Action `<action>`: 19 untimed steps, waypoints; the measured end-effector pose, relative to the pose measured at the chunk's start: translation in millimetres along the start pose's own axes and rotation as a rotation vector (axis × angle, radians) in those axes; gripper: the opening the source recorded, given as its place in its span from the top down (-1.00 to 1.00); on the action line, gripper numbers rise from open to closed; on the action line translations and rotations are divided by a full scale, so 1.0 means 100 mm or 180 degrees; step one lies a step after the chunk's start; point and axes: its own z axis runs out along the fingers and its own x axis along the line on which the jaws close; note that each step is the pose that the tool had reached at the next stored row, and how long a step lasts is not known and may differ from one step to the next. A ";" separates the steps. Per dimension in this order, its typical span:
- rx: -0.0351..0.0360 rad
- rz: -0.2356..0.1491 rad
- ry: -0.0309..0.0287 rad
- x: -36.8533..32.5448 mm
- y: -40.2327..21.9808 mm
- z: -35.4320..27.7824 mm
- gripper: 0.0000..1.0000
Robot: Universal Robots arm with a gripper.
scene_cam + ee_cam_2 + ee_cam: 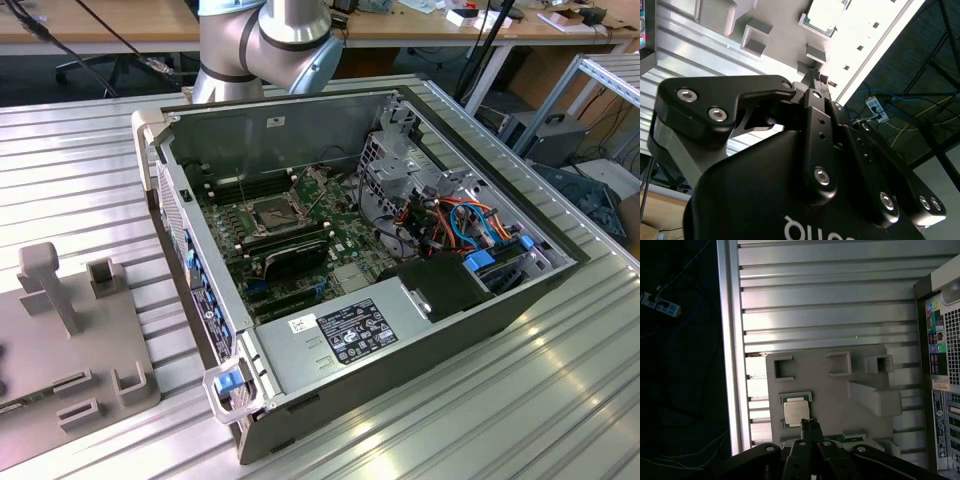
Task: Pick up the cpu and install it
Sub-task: 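Reach for the cpu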
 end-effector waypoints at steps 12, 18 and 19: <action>0.0000 0.0000 0.0002 0.003 -0.003 0.049 0.79; 0.0001 0.0001 0.0018 0.073 -0.014 0.182 0.79; 0.0001 0.0001 0.0022 0.082 -0.015 0.205 0.79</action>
